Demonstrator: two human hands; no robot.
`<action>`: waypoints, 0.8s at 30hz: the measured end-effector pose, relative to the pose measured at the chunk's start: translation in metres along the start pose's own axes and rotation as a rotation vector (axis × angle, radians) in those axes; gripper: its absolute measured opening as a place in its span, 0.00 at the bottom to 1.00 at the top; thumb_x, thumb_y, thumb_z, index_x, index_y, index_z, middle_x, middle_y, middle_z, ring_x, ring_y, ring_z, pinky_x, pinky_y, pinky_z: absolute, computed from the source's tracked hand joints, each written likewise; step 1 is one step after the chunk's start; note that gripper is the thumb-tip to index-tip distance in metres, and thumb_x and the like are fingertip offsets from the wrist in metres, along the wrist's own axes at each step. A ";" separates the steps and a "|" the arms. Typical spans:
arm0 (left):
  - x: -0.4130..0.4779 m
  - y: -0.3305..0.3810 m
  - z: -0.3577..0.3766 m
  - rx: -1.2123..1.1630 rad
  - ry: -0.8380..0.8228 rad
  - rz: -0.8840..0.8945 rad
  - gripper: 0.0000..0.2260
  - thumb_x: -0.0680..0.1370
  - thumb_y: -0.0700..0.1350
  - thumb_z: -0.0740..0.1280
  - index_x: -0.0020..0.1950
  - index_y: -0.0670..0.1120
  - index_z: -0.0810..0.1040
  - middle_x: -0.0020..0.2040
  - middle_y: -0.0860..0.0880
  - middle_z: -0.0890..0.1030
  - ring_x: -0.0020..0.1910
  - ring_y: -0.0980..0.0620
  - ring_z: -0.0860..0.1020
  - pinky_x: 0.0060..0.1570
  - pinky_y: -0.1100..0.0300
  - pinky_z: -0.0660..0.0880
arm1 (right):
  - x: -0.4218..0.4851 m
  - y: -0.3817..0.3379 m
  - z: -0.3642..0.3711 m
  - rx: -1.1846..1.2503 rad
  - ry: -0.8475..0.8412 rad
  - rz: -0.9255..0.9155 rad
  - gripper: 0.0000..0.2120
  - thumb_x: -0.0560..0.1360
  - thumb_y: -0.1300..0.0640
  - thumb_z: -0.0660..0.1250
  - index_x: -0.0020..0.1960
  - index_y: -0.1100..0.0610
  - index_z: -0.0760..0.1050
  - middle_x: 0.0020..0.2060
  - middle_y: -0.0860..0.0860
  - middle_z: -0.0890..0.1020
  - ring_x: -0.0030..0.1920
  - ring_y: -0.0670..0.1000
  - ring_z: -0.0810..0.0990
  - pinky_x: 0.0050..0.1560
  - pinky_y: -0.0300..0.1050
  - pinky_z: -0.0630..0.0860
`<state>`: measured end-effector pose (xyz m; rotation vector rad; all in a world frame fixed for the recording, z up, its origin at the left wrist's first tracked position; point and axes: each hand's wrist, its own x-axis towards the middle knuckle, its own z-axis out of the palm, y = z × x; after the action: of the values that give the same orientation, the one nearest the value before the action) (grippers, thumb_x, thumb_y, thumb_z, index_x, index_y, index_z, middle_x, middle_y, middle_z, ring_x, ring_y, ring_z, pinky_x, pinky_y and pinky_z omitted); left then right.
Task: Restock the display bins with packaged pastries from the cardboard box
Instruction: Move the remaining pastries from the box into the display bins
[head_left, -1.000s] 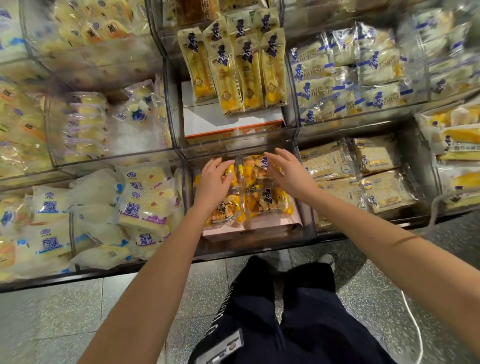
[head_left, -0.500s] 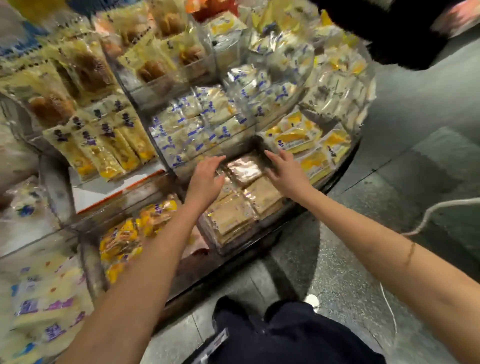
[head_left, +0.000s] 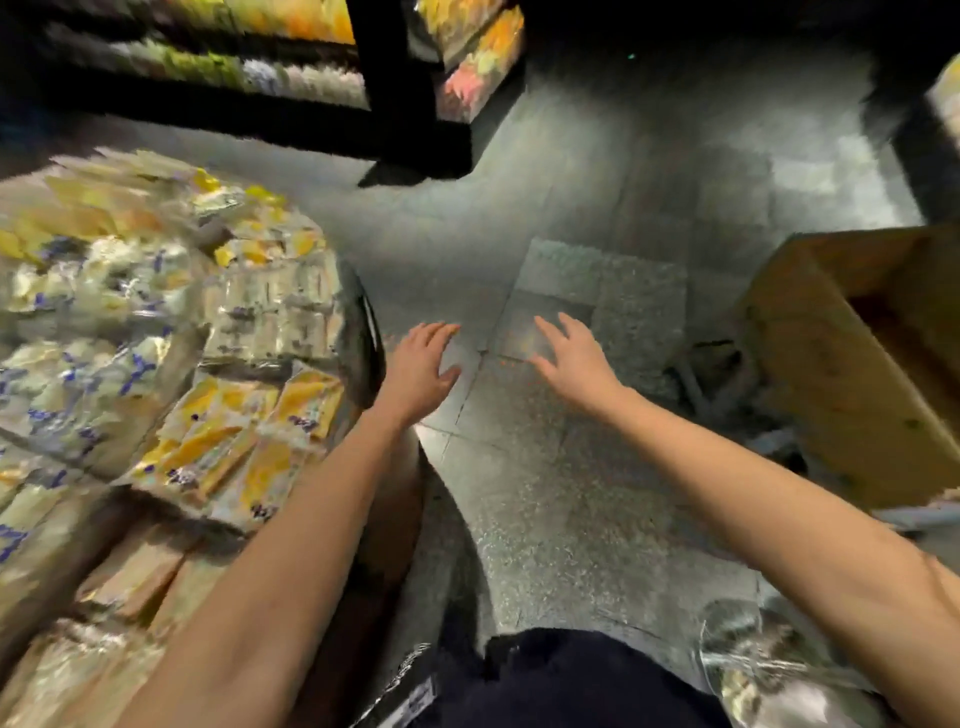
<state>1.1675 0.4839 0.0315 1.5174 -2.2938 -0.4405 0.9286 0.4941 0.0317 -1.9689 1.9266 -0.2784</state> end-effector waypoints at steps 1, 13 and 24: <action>0.022 0.017 0.012 -0.004 -0.027 0.030 0.26 0.78 0.43 0.69 0.75 0.42 0.67 0.72 0.40 0.69 0.73 0.38 0.64 0.74 0.49 0.57 | 0.001 0.023 -0.010 -0.003 0.016 0.036 0.30 0.81 0.47 0.61 0.79 0.53 0.56 0.77 0.62 0.57 0.76 0.62 0.56 0.75 0.56 0.55; 0.237 0.184 0.143 0.009 -0.373 0.439 0.26 0.82 0.51 0.62 0.79 0.51 0.58 0.78 0.46 0.61 0.76 0.43 0.59 0.74 0.49 0.59 | -0.001 0.245 -0.085 0.033 0.114 0.430 0.29 0.83 0.46 0.57 0.80 0.51 0.52 0.79 0.56 0.52 0.77 0.60 0.52 0.75 0.60 0.56; 0.433 0.336 0.236 0.079 -0.624 0.636 0.26 0.83 0.58 0.55 0.80 0.54 0.55 0.79 0.48 0.58 0.77 0.43 0.55 0.74 0.46 0.58 | 0.047 0.414 -0.151 0.111 0.179 0.858 0.29 0.83 0.44 0.54 0.80 0.50 0.51 0.79 0.56 0.53 0.77 0.61 0.54 0.73 0.60 0.58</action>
<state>0.6300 0.2250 0.0225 0.6333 -3.1153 -0.7059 0.4907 0.4302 0.0009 -0.9268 2.5874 -0.3092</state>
